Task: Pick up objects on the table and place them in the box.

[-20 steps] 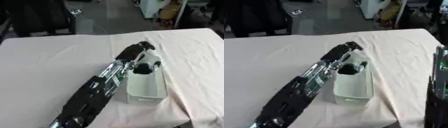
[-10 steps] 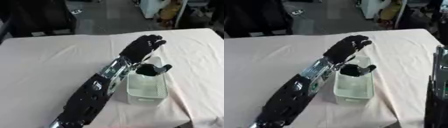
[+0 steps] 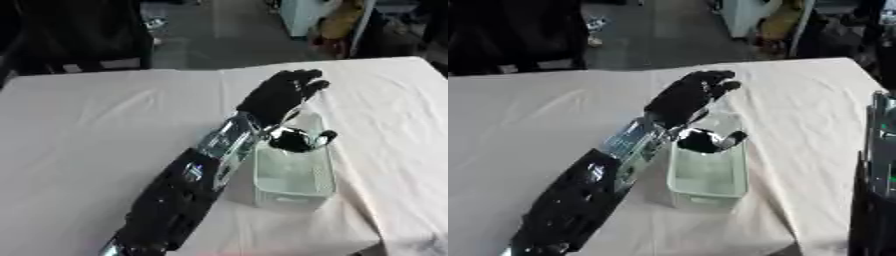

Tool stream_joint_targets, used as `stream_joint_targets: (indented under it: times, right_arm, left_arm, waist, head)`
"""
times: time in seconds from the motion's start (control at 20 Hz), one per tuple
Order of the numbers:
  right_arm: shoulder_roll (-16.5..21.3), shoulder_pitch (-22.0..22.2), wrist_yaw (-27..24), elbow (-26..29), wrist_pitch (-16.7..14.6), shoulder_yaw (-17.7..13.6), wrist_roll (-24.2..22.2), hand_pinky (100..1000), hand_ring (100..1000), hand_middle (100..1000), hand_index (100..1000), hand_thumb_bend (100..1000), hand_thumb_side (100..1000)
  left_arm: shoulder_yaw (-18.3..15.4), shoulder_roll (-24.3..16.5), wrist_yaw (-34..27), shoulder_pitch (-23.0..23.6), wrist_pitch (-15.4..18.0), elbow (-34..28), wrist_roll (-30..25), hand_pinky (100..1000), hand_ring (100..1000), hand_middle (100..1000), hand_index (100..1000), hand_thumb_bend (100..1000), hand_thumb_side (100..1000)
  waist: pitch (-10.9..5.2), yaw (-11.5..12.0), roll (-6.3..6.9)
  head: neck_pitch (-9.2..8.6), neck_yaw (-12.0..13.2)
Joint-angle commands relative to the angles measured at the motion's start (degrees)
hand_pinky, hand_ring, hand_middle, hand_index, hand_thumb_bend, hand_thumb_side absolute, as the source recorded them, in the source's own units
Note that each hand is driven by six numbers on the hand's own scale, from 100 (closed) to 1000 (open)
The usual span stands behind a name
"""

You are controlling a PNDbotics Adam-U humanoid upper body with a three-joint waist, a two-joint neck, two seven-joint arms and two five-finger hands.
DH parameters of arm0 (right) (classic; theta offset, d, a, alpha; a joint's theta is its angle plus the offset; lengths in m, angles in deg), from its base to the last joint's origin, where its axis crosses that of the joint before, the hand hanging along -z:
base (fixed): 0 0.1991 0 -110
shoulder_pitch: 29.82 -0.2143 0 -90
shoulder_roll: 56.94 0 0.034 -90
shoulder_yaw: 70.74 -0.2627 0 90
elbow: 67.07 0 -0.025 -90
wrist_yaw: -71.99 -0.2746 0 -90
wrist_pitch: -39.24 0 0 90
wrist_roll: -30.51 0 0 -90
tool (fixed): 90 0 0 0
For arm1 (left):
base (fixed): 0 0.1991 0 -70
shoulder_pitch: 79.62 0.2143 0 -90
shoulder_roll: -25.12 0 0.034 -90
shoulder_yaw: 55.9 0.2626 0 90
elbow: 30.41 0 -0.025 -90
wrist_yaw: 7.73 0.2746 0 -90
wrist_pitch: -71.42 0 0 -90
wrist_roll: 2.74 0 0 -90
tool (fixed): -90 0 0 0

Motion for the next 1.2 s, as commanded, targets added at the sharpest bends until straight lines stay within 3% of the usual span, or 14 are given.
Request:
stream_joint_targets:
  times: [0.05, 0.1, 0.2, 0.3, 0.45, 0.65, 0.9, 1.2]
  right_arm:
    - [0.6, -1.1, 0.1, 0.9, 0.2, -0.3, 0.0, 705, 790, 866, 886, 100, 716]
    - [0.7, -1.1, 0.1, 0.9, 0.3, -0.3, 0.0, 705, 789, 866, 885, 100, 715]
    - [0.9, -1.0, 0.2, 0.9, 0.4, -0.5, 0.1, 705, 789, 866, 885, 100, 716]
    - [1.3, -0.8, 0.3, 0.9, 0.7, -0.6, 0.0, 704, 787, 866, 885, 100, 720]
    - [1.8, -0.6, 0.5, 0.9, 1.1, -0.8, -0.1, 704, 786, 866, 886, 100, 720]
    - [2.0, -0.3, 0.3, 0.9, 1.3, -0.5, -0.6, 703, 785, 866, 886, 100, 724]
    - [2.0, -0.1, -0.3, 0.9, 1.4, -0.1, -1.5, 701, 783, 866, 887, 100, 734]
    - [1.8, -0.2, -0.8, 0.9, 1.3, 0.3, -2.2, 701, 783, 866, 887, 100, 726]
  left_arm:
    - [-3.5, -3.5, -7.6, 0.6, 0.4, -10.9, 3.5, 672, 806, 907, 881, 100, 667]
    - [-4.6, -4.7, -10.6, 1.4, 0.4, -14.2, 4.1, 632, 778, 882, 852, 100, 556]
    - [-9.0, -8.4, -18.8, 4.1, -0.1, -22.5, 6.9, 611, 768, 877, 829, 100, 596]
    - [-13.1, -12.2, -26.1, 7.2, -1.9, -27.7, 8.5, 549, 740, 897, 805, 100, 724]
    - [-18.6, -16.5, -37.3, 12.2, -6.2, -30.4, 10.4, 494, 723, 932, 784, 100, 789]
    - [-24.3, -18.1, -50.3, 15.8, -7.5, -28.1, 14.9, 421, 673, 948, 756, 102, 876]
    - [-26.7, -19.0, -62.3, 16.8, -7.0, -21.7, 21.5, 388, 653, 959, 748, 127, 932]
    - [-26.6, -19.3, -64.2, 16.9, -6.6, -20.5, 22.3, 385, 655, 965, 751, 127, 933]
  waist:
    - [-0.43, 0.3, -0.24]
    - [-0.43, 0.4, -0.24]
    - [-0.45, 0.8, -0.24]
    - [-0.52, 1.2, -0.19]
    - [-0.61, 1.8, -0.21]
    - [-0.89, 2.3, -0.17]
    - [-0.91, 2.7, 0.02]
    - [-0.95, 2.6, 0.14]
  head:
    - [-0.05, -0.3]
    - [-0.03, -0.5]
    - [0.08, -1.1]
    - [0.33, -1.7]
    - [0.41, -2.4]
    - [0.42, -1.5]
    - [0.42, -0.4]
    - [0.42, 0.1]
